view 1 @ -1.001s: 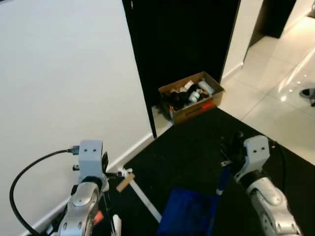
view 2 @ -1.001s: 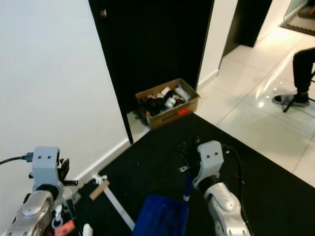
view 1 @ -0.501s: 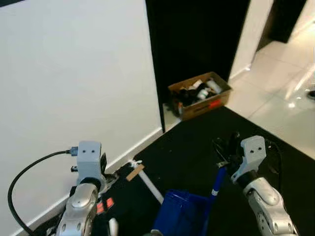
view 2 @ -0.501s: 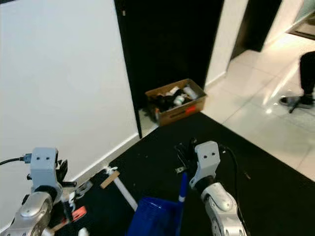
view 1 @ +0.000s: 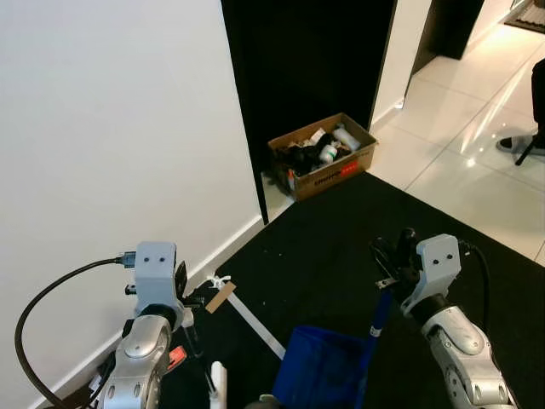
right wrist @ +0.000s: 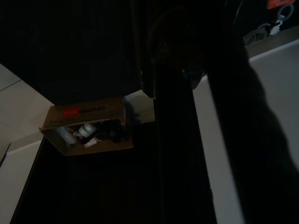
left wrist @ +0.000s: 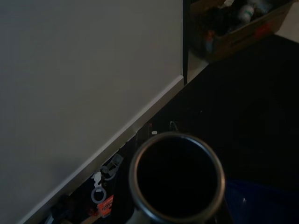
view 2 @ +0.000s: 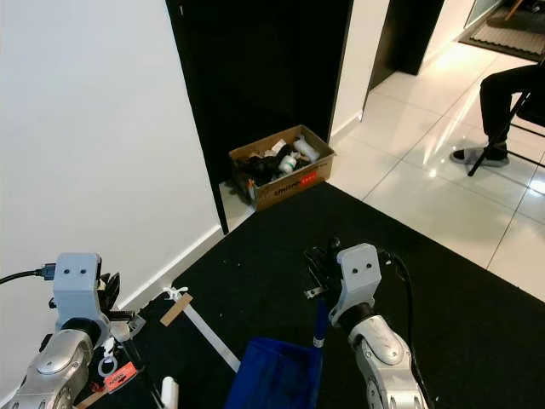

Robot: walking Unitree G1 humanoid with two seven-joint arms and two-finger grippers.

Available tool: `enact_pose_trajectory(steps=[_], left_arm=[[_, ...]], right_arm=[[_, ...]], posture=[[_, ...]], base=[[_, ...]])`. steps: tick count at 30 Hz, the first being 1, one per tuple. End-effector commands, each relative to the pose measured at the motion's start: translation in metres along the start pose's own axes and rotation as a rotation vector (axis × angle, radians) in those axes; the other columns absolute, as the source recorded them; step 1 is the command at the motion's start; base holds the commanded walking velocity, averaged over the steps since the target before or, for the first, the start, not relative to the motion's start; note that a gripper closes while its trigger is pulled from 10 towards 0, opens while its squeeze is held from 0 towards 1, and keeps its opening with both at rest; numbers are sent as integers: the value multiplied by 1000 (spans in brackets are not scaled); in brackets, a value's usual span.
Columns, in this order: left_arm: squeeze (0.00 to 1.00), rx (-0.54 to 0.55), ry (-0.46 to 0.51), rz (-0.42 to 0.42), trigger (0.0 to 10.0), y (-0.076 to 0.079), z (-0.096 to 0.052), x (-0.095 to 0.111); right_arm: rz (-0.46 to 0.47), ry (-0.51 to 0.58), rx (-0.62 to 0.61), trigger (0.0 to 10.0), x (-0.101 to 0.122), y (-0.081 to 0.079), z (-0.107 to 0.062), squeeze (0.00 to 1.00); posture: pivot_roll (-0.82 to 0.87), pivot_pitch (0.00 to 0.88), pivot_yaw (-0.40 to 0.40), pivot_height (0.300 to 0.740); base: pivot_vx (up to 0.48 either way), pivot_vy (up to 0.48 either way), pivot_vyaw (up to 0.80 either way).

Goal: Sweep floor

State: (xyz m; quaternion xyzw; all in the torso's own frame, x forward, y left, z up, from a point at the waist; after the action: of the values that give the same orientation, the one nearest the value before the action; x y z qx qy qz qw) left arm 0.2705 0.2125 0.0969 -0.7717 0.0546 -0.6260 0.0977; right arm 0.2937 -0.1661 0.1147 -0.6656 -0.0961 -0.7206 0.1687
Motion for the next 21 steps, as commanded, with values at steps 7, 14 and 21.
enact_pose_trajectory(steps=[7,14,21], left_arm=[[0,22,-28,25,10000,-4,-1,-5],[0,44,7,-25,10000,2,4,-5],[0,-13,43,-2,10000,20,9,2]], right_arm=[[29,20,-15,10000,3,-4,3,0],[-64,157,-90,10000,16,1,10,0],[-189,114,-69,10000,-2,1,9,0]], posture=[[42,164,82,740],[38,159,79,740],[49,170,91,740]], base=[[0,0,0],[0,0,0],[0,0,0]])
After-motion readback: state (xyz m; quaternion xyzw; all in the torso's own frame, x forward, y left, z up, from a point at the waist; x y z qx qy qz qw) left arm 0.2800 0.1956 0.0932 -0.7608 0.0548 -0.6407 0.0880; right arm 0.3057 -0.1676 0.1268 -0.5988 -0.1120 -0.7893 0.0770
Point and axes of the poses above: a point about 5 cm out from each wrist's last joint towards the gripper, its own z axis pointing out of the wrist towards the gripper, its own x axis along the axis of the wrist's last joint, y = z × x, the point moved 1 cm from there along z, pointing out of the wrist towards the gripper, and after that the axes turned 8 degrees about z, right-handed, at the moved point
